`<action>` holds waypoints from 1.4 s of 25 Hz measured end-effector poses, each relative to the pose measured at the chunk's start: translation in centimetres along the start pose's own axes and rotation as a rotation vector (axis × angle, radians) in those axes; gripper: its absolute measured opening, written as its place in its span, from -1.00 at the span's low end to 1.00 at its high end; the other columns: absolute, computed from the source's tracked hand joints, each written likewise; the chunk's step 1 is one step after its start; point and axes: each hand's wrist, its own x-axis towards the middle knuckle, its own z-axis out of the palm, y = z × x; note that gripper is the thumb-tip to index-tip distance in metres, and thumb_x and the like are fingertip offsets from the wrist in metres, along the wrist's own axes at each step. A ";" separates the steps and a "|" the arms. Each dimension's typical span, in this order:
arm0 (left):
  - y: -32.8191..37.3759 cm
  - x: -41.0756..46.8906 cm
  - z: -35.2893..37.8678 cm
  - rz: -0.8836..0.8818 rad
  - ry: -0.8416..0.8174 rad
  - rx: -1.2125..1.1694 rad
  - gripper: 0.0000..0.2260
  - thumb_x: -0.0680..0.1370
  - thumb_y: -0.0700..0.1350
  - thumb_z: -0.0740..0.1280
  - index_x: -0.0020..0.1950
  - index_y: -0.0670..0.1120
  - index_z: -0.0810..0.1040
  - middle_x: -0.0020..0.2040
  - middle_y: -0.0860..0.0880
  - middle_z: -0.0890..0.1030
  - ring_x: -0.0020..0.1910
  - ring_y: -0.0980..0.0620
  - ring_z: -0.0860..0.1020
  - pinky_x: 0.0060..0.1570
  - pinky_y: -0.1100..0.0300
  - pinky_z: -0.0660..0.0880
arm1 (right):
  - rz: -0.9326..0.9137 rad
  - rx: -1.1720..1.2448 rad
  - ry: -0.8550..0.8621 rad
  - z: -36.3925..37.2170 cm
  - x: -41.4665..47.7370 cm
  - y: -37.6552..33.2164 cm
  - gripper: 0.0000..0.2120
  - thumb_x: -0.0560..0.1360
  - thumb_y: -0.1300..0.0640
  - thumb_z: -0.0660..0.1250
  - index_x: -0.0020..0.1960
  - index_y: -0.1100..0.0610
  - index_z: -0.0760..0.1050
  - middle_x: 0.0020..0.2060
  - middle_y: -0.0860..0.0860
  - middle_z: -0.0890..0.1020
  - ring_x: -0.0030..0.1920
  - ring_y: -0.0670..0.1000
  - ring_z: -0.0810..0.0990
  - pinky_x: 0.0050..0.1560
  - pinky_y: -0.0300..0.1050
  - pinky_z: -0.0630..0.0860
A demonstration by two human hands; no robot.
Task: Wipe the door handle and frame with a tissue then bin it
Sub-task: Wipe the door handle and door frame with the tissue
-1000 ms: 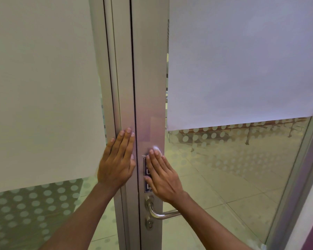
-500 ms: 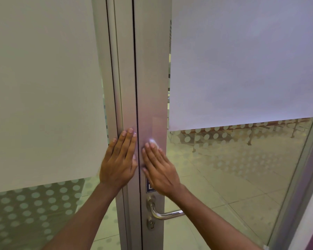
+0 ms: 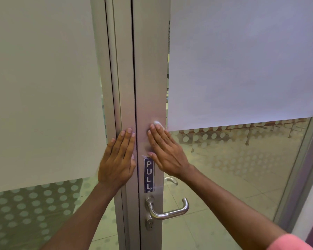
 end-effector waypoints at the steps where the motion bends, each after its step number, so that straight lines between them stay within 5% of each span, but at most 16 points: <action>1: 0.0 0.0 0.0 -0.001 0.000 0.003 -0.46 0.64 -0.06 -0.05 0.61 -0.19 -0.02 0.63 -0.13 -0.04 0.61 -0.06 -0.02 0.58 0.03 -0.10 | -0.036 -0.001 -0.026 0.3 -0.5 -0.3 -0.40 0.66 -0.08 -0.05 0.56 0.22 -0.11 0.56 0.15 -0.09 0.57 0.11 -0.03 0.57 0.03 -0.06; 4: -0.1 0.0 0.0 0.002 -0.006 -0.014 -0.44 0.63 -0.06 -0.02 0.61 -0.19 -0.03 0.63 -0.12 -0.06 0.61 -0.06 -0.03 0.58 0.04 -0.10 | -0.229 -0.005 -0.207 1.7 -4.7 -1.7 -0.40 0.65 -0.07 -0.03 0.57 0.17 -0.15 0.56 0.12 -0.10 0.57 0.06 -0.11 0.57 -0.02 -0.13; 8: -0.1 -0.1 0.1 0.005 0.001 -0.010 -0.42 0.61 -0.07 0.01 0.61 -0.19 -0.02 0.63 -0.12 -0.06 0.61 -0.06 -0.04 0.58 0.04 -0.10 | -0.566 -0.058 -0.441 2.7 -9.5 -1.1 -0.30 0.57 0.14 0.25 0.57 0.11 -0.08 0.57 0.04 0.00 0.57 -0.01 -0.08 0.53 -0.05 -0.08; 16: 0.0 -0.2 -0.1 -0.016 -0.027 -0.032 -0.41 0.61 -0.07 0.02 0.61 -0.18 -0.04 0.63 -0.12 -0.07 0.61 -0.06 -0.03 0.58 0.05 -0.11 | -0.777 -0.023 -0.556 1.5 -6.8 0.5 -0.34 0.56 0.25 0.25 0.55 0.08 -0.01 0.55 -0.01 0.12 0.53 -0.06 -0.03 0.52 -0.08 -0.11; 21: 0.4 0.1 -1.1 -0.062 -0.082 -0.148 -0.39 0.58 -0.08 0.06 0.61 -0.17 -0.02 0.61 -0.15 0.04 0.60 -0.07 0.02 0.57 0.01 -0.04 | -0.377 0.000 -0.274 -2.7 0.5 2.8 -0.43 0.60 0.28 0.01 0.56 0.12 -0.08 0.55 0.06 -0.02 0.56 0.01 -0.07 0.57 -0.06 -0.12; 24: 1.8 -0.4 -2.7 -0.185 -0.107 -0.328 -0.41 0.57 -0.09 0.10 0.58 -0.21 0.10 0.58 -0.19 0.18 0.58 -0.11 0.13 0.55 -0.04 0.10 | -0.036 0.141 -0.049 -5.0 1.2 1.3 -0.43 0.55 0.43 -0.05 0.54 0.19 0.11 0.54 0.08 0.10 0.56 0.06 0.05 0.56 -0.05 0.04; 27: 5.5 -5.5 -4.9 -0.536 -0.114 -0.643 -0.53 0.59 -0.06 0.11 0.48 -0.20 0.30 0.38 -0.18 0.48 0.33 -0.06 0.46 0.30 0.05 0.43 | 0.336 0.381 0.038 -5.2 -3.3 -4.6 -0.22 0.36 0.65 0.03 0.52 0.20 0.19 0.54 0.09 0.17 0.55 0.02 0.12 0.53 -0.19 0.09; 31: 12.1 -13.5 -7.6 -0.975 -0.238 -1.050 -0.74 0.66 -0.01 0.18 0.34 0.03 0.39 0.18 -0.04 0.61 0.08 0.23 0.59 0.06 0.39 0.47 | 0.580 0.660 -0.098 -4.6 -12.8 -13.8 -0.11 0.30 0.65 0.07 0.54 0.10 0.16 0.56 -0.02 0.13 0.56 -0.03 0.08 0.50 -0.32 0.04; 35: 17.2 -19.2 -9.3 -1.610 -0.353 -1.425 -0.85 0.62 -0.20 0.25 0.09 -0.05 0.60 0.03 -0.19 0.70 0.01 -0.12 0.67 -0.07 0.16 0.60 | 0.772 0.662 -0.227 -4.6 -20.0 -22.3 -0.22 0.47 0.53 0.22 0.48 -0.16 0.24 0.48 -0.18 0.31 0.49 -0.10 0.27 0.46 -0.22 0.22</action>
